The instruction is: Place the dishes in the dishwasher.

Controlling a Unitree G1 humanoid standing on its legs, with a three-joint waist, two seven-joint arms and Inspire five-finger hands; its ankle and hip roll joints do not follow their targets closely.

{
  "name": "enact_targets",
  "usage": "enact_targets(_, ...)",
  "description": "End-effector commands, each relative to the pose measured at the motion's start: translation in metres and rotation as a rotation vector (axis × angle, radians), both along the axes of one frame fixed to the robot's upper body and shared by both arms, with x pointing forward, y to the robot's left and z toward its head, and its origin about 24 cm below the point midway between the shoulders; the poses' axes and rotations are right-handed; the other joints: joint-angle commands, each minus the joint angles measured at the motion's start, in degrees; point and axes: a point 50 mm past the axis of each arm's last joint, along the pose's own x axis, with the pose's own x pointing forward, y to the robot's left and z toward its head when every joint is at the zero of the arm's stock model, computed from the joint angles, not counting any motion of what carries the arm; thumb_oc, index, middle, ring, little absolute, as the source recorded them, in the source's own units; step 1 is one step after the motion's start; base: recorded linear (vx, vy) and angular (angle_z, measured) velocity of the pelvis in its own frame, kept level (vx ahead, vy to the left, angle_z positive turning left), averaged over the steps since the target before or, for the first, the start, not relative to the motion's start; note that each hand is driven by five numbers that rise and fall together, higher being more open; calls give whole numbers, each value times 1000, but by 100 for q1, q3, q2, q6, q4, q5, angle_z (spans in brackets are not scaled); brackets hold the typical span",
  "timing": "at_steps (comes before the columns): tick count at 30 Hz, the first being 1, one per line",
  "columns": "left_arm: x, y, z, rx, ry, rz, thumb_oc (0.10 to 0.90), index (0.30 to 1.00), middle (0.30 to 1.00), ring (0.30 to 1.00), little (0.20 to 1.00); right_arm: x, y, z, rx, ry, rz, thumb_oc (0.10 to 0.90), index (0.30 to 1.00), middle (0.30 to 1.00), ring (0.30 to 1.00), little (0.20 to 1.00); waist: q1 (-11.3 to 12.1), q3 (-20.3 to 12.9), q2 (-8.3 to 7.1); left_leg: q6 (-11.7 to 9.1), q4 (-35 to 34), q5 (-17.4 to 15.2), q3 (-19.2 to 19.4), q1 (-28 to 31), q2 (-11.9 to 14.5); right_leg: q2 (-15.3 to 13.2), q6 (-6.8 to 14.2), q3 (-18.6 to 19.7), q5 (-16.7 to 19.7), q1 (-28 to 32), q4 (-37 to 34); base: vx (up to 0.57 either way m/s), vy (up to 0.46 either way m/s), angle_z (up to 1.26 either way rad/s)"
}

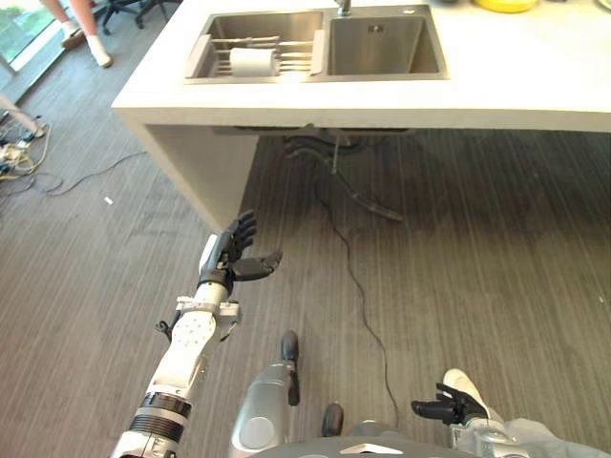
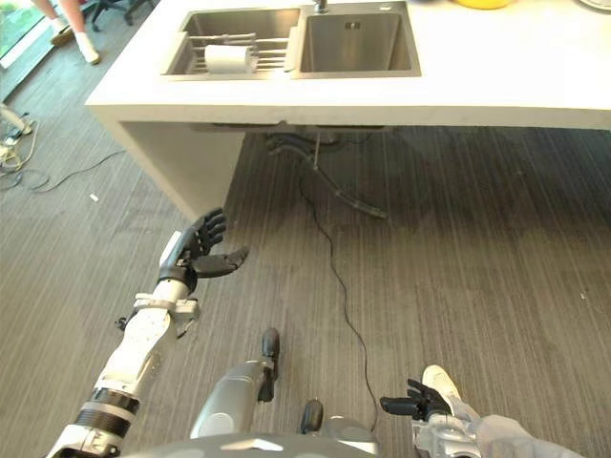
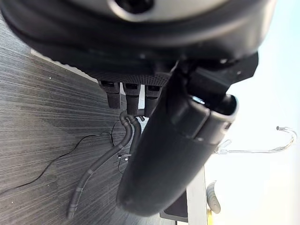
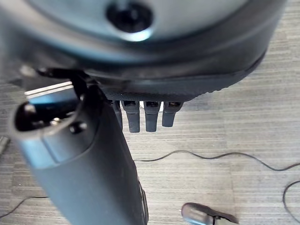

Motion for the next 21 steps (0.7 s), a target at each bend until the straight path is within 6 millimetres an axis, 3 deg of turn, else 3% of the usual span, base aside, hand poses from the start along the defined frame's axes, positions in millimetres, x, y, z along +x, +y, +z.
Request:
enact_targets(1,17,8,80,38,-381,-8,800,900,900,900,900,-3,-7,3,-14,-18,14,800,900,900,900,900,328,103,92,-424,-107,76,-7,455,175,-313,808,395,98,-46,41,413,98,-64)
enact_targets(2,11,11,86,54,-408,-12,800,900,900,900,900,-5,1,-1,13,-7,41,800,900,900,900,900,384,-65,38,-277,-291,-30,-7,695,160,-272,826,510,-77,76,150,413,98,-64)
enact_targets(6,7,10,95,78,-440,-52,800,900,900,900,900,-8,7,-4,31,14,53,800,900,900,900,900,406,-233,-131,-99,-266,-254,-21,868,91,-359,951,622,-159,13,796,365,162,-44)
enact_targets(7,5,7,107,112,-481,-87,800,900,900,900,900,-10,11,-6,47,32,48,800,900,900,900,900,402,-217,-278,115,-92,-680,20,1084,15,-504,1415,674,310,-507,2212,200,138,11)
enact_targets(8,5,7,108,112,-481,-87,800,900,900,900,900,-9,11,-6,47,32,48,800,900,900,900,900,411,-240,-262,111,-96,-661,25,1051,40,-482,1409,684,335,-545,2209,269,191,22)
enact_targets(9,4,7,113,118,-508,-88,800,900,900,900,900,-11,11,-7,53,44,50,800,900,900,900,900,352,-172,-277,203,-8,-782,18,1138,-6,-557,1620,747,734,-710,2719,50,54,30)
enact_targets(10,4,7,114,118,-508,-87,800,900,900,900,900,-11,11,-7,53,43,50,800,900,900,900,900,360,-184,-262,200,-13,-763,23,1117,16,-537,1615,755,761,-735,2711,160,147,39)
enact_targets(11,3,7,123,130,-548,-89,800,900,900,900,900,-12,11,-8,57,52,46,800,900,900,900,900,270,-92,-134,308,17,-880,-70,1302,70,-515,1638,800,1038,-1109,3631,168,149,41)
enact_targets(13,1,5,133,152,-592,-92,800,900,900,900,900,-16,10,-9,60,71,33,800,900,900,900,900,168,-13,64,375,-128,-956,-177,1673,121,-468,1593,700,973,-1639,4286,260,166,40)
enact_targets(15,-1,1,142,146,-645,-106,800,900,900,900,900,-26,8,-11,68,92,12,800,900,900,900,900,51,0,106,346,-377,-948,-359,1986,30,-445,1411,694,696,-1860,3787,308,67,46)
enact_targets(17,-2,-8,151,129,-696,-147,800,900,900,900,900,-34,5,-12,63,108,-8,800,900,900,900,900,-110,40,98,287,-552,-933,-620,2209,-68,-151,1200,939,353,-2040,2883,306,-13,71)
enact_targets(19,-3,-15,156,123,-725,-180,800,900,900,900,900,-45,2,-13,61,131,-46,800,900,900,900,900,-228,62,32,210,-726,-977,-828,2409,-168,-89,1162,1057,413,-2032,1758,274,-56,98)
enact_targets(21,-6,-19,161,136,-755,-201,800,900,900,900,900,-57,2,-15,65,169,-69,800,900,900,900,900,-240,36,-35,157,-662,-1098,-905,2457,-281,-194,1181,926,532,-1842,1144,188,-53,105)
